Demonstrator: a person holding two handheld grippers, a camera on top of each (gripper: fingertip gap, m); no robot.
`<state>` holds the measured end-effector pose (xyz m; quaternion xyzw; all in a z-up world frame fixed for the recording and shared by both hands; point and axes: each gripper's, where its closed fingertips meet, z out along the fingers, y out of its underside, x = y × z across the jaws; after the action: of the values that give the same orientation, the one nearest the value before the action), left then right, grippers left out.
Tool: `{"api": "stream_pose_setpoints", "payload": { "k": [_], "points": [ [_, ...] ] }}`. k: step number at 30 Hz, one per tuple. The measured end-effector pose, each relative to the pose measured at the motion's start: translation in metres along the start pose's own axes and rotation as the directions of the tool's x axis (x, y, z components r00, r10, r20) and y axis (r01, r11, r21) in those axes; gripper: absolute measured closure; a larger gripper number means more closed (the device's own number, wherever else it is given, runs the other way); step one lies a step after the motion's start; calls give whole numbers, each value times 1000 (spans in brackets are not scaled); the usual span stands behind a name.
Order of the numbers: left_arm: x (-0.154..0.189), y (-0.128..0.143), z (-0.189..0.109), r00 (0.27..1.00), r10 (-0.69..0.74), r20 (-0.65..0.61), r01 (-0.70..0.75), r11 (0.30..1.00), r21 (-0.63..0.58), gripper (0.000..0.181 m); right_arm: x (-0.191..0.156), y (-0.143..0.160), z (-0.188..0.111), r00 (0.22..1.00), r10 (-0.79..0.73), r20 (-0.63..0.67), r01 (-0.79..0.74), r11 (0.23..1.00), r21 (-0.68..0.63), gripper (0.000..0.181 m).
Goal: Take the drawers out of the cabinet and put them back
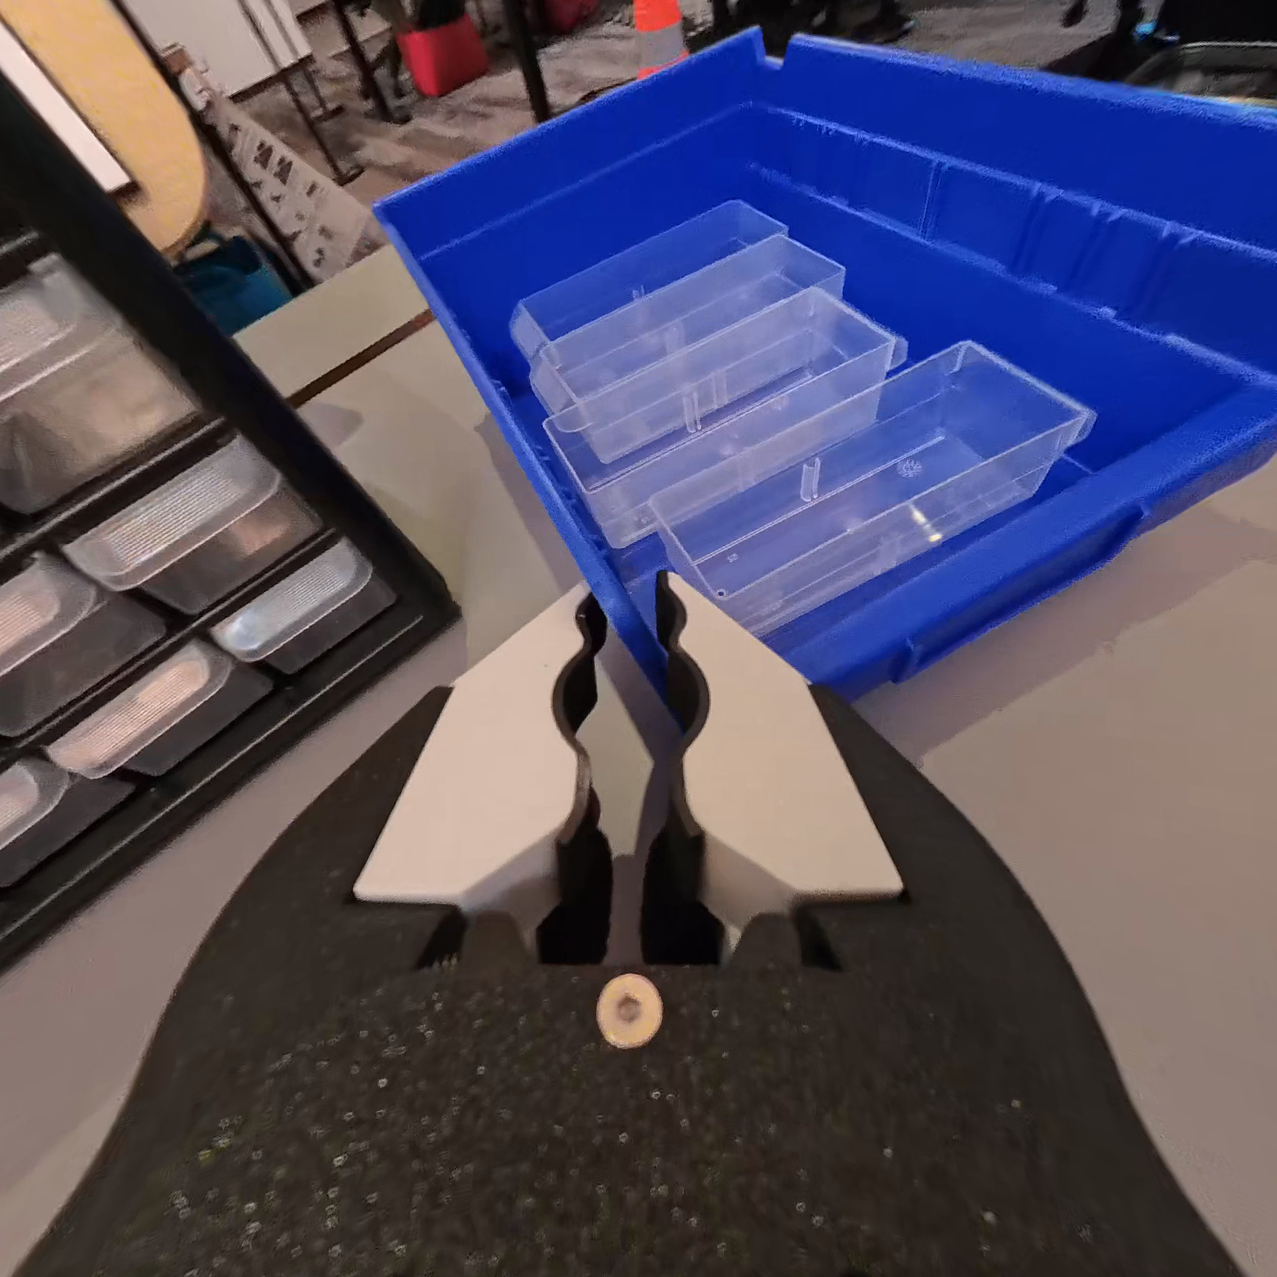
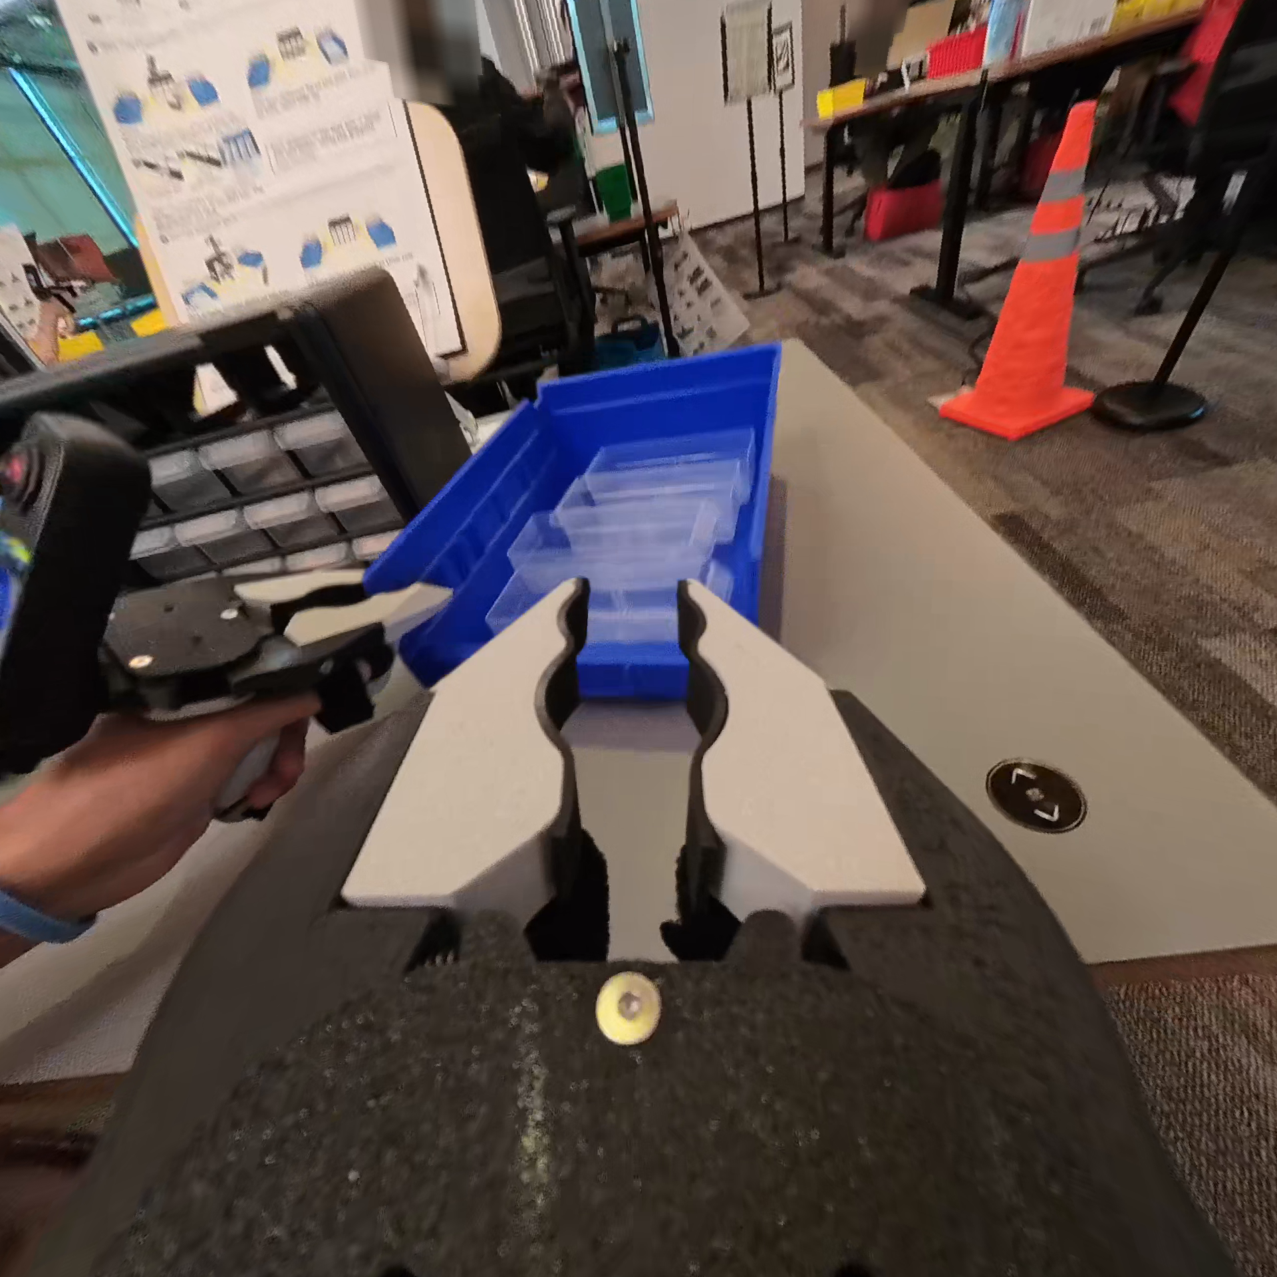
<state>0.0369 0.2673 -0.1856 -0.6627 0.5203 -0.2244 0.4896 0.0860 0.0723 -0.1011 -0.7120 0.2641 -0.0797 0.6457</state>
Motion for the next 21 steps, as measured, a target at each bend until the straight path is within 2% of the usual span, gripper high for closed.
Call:
{"api": "stream_pose_setpoints", "payload": {
  "k": [4,8,11,21],
  "points": [
    [-8,18,-33,990,82,-119,-82,997,3,169,-11,-24,-12,999,-52,7,51,996,77,156],
    [-27,42,-71,963,160,-218,-163,987,4,171,-25,-34,-16,994,-105,19,102,988,114,157],
    [-43,60,-100,928,166,-332,-171,985,14,172,-32,-29,-12,993,-115,39,111,989,103,157],
    [-143,123,-183,899,91,-428,-87,996,29,178,-49,0,2,992,-60,115,58,998,18,157]
  ]
}}
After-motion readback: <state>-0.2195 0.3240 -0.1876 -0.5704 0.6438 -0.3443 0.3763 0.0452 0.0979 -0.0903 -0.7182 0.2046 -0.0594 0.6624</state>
